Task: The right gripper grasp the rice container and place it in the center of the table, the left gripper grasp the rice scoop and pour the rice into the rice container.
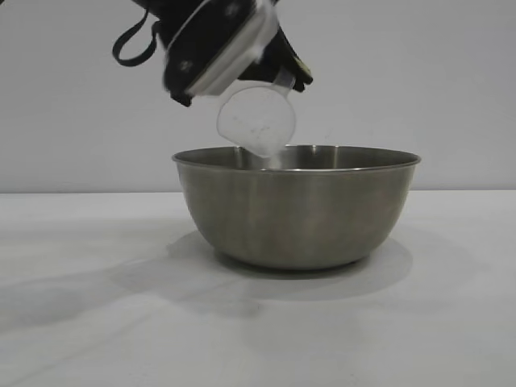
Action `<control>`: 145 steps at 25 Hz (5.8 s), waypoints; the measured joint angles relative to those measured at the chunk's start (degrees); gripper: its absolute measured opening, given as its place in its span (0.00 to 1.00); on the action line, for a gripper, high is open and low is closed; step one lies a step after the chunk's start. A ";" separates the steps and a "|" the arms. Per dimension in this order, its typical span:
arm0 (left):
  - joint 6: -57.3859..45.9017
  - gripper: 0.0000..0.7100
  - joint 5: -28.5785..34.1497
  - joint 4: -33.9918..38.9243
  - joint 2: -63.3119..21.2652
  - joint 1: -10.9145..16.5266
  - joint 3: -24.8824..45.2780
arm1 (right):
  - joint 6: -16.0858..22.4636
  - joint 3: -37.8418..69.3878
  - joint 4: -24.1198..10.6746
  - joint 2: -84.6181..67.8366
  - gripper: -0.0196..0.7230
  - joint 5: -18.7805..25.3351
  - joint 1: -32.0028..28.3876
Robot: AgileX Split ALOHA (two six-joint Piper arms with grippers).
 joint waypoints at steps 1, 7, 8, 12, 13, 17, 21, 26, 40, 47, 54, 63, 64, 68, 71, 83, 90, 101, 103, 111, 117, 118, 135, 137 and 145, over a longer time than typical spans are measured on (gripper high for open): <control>-1.31 0.00 0.00 -8.28 0.00 0.00 0.00 | 0.00 0.00 0.00 0.00 0.54 0.00 0.00; -13.27 0.00 -1.21 -33.39 -2.16 4.96 1.15 | 0.00 0.00 0.00 0.00 0.54 0.00 0.00; -18.17 0.00 -2.42 -30.57 -2.72 6.55 2.70 | 0.00 0.00 0.00 0.00 0.54 0.00 0.00; -43.81 0.00 -12.73 -8.52 -3.13 14.57 11.82 | 0.00 0.00 0.00 0.00 0.54 0.00 0.00; -46.38 0.00 -15.43 -4.53 -3.02 16.09 14.35 | 0.00 0.00 0.00 0.00 0.54 0.00 0.00; -49.76 0.00 -21.76 -1.09 -1.71 20.07 20.95 | 0.00 0.00 0.00 0.00 0.54 0.00 0.00; -49.92 0.00 -26.07 -0.32 2.08 20.88 23.11 | 0.00 0.00 0.00 0.00 0.54 0.00 0.00; -49.92 0.00 -29.55 -0.45 7.43 20.88 23.08 | 0.00 0.00 0.00 0.00 0.54 0.00 0.00; -49.85 0.00 -30.22 -0.94 13.81 20.88 23.08 | 0.00 0.00 0.00 0.00 0.54 0.00 0.00; -49.85 0.25 -32.40 -1.90 13.81 20.88 27.33 | 0.00 0.00 0.00 0.00 0.54 0.00 0.00; -51.66 0.24 -36.11 -4.15 13.22 20.88 36.16 | 0.00 0.00 0.00 0.00 0.54 0.00 0.00; -56.87 0.24 -36.24 -4.86 2.94 35.02 37.90 | 0.00 0.00 0.00 0.00 0.54 0.00 0.00; -57.16 0.24 -36.24 -3.29 1.87 36.99 38.00 | 0.00 0.00 0.00 0.00 0.54 0.00 0.00; -57.29 0.24 -36.24 0.45 -3.46 40.16 38.18 | 0.00 0.00 0.00 0.00 0.54 0.00 0.00; -56.79 0.24 -35.06 3.88 -10.95 40.16 38.32 | 0.00 0.00 0.00 0.00 0.54 0.00 0.00; -60.16 0.24 4.01 8.93 -55.18 37.20 38.99 | 0.00 0.00 0.00 0.00 0.54 0.00 0.00; -77.63 0.24 27.24 24.18 -77.09 37.20 38.99 | 0.00 0.00 0.00 0.00 0.54 0.00 0.00; -52.78 0.24 53.87 -1.43 -95.45 37.20 37.56 | 0.00 0.00 0.00 0.00 0.54 0.00 0.00; -42.90 0.24 59.77 -9.82 -96.38 37.20 35.62 | 0.00 0.00 0.00 0.00 0.54 0.00 0.00; -37.25 0.24 80.76 -17.48 -101.68 37.20 26.59 | 0.00 0.00 0.00 0.00 0.54 0.00 0.00; -37.93 0.24 92.69 -16.16 -107.05 37.20 28.77 | 0.00 0.00 0.00 0.00 0.54 0.00 0.00; -38.43 0.24 92.95 -15.60 -107.28 37.20 30.03 | 0.00 0.00 0.00 0.00 0.54 0.00 0.00; -42.68 0.24 93.20 -12.53 -107.41 37.20 33.27 | 0.00 0.00 0.00 0.00 0.54 -0.04 0.00; -42.80 0.24 93.20 -12.53 -107.41 37.20 33.27 | 0.00 0.00 0.00 0.00 0.54 -0.04 0.00; -42.80 0.24 93.20 -12.53 -107.41 37.20 33.27 | 0.00 0.00 0.00 0.00 0.54 -0.04 0.00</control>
